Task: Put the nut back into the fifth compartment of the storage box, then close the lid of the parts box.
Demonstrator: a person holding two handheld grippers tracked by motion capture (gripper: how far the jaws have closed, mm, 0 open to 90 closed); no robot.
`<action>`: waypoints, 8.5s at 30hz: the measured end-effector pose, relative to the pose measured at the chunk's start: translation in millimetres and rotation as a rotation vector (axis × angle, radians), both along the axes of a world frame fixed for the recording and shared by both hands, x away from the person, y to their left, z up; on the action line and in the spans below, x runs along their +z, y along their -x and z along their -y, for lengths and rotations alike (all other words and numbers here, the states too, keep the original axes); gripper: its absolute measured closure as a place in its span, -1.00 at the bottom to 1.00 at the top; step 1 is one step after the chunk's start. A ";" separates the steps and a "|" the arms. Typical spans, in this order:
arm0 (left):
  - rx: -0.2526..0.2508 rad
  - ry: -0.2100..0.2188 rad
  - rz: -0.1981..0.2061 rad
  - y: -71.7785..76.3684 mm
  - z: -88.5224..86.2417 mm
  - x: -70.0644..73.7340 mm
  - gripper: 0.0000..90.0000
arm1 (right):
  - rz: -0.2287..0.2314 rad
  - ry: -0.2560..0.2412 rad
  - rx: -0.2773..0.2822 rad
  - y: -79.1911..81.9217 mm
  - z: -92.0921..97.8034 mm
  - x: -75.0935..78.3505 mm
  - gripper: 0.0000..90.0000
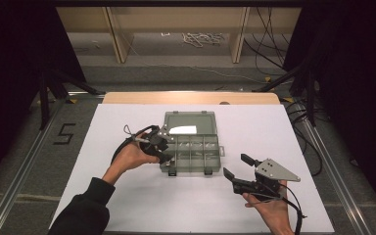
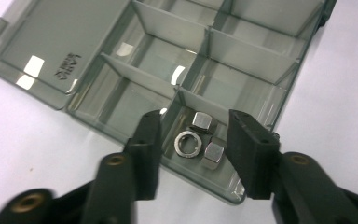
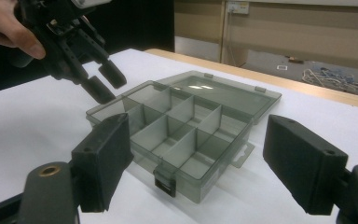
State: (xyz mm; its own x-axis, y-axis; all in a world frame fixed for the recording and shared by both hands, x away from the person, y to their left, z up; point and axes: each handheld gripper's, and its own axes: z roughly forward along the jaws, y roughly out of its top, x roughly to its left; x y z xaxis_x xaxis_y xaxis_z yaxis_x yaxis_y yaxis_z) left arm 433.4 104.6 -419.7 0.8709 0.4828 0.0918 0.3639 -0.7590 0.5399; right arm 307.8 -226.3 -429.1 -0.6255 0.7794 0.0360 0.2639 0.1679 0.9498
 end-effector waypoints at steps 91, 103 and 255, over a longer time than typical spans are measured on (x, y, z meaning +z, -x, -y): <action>0.300 0.225 -0.088 15.5 -26.7 -47.2 0.24 | -0.300 0.028 -0.029 -157.5 -18.6 5.8 -0.39; 0.299 0.211 -0.081 16.5 -25.7 -46.5 0.25 | -0.403 0.062 -0.046 -194.8 -27.0 -3.7 -0.36; 0.290 0.185 -0.059 15.8 -21.8 -48.7 0.28 | -0.386 -0.113 -0.160 -198.5 -25.7 -39.2 0.86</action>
